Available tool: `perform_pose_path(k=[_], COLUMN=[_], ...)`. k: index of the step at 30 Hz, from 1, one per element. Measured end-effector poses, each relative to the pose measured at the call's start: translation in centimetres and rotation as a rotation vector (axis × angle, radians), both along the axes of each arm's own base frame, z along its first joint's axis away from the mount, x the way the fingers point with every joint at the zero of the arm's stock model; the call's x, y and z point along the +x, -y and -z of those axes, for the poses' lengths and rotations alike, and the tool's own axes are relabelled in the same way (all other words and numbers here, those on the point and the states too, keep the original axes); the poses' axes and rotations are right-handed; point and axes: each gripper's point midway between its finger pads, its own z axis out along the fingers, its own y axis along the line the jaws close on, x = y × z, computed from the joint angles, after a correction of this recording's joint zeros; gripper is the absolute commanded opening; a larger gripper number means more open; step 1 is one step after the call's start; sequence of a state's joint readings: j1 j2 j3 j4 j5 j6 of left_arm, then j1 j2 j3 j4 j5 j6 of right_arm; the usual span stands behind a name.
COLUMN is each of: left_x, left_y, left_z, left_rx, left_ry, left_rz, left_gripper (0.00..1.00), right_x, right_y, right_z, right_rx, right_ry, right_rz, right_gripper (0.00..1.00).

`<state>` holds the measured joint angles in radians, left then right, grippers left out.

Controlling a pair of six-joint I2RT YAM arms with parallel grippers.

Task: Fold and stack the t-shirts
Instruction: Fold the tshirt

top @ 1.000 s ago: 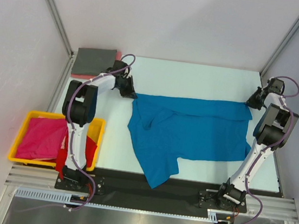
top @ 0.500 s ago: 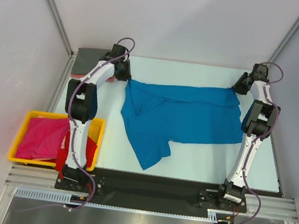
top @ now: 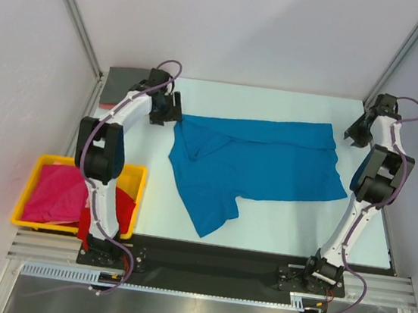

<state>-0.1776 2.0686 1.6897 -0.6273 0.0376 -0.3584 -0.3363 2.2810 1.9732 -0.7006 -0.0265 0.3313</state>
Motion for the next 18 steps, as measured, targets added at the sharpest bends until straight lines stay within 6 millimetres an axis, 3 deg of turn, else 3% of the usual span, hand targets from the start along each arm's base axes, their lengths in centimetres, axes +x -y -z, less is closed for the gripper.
perform_pose_path(k=[5,10,15,18], left_x=[-2.8,-4.4,-4.8,-5.1], left_y=[3.1,5.3,5.6,5.5], left_z=[-1.7,0.0,1.9,2.0], left_rx=[-0.147,-0.253,-0.264,-0.265], left_ry=[0.018,-0.049,-0.098,-0.101], left_rz=[0.059,0.094,0.097,0.101], left_gripper=[0.57,0.55,0.50,0.62], right_x=[-1.6,-2.1,-4.2,-5.1], right_y=[-4.2,-7.4,-7.2,-6.3], right_z=[-1.4,0.6,3.2,4.4], right_rx=[0.019,0.075,0.093,0.079], right_ry=[0.001,-0.019,-0.082,-0.109], right_rz=[-0.069,-0.118,-0.085,-0.060], right_gripper=[0.36,0.27,0.21,0.20])
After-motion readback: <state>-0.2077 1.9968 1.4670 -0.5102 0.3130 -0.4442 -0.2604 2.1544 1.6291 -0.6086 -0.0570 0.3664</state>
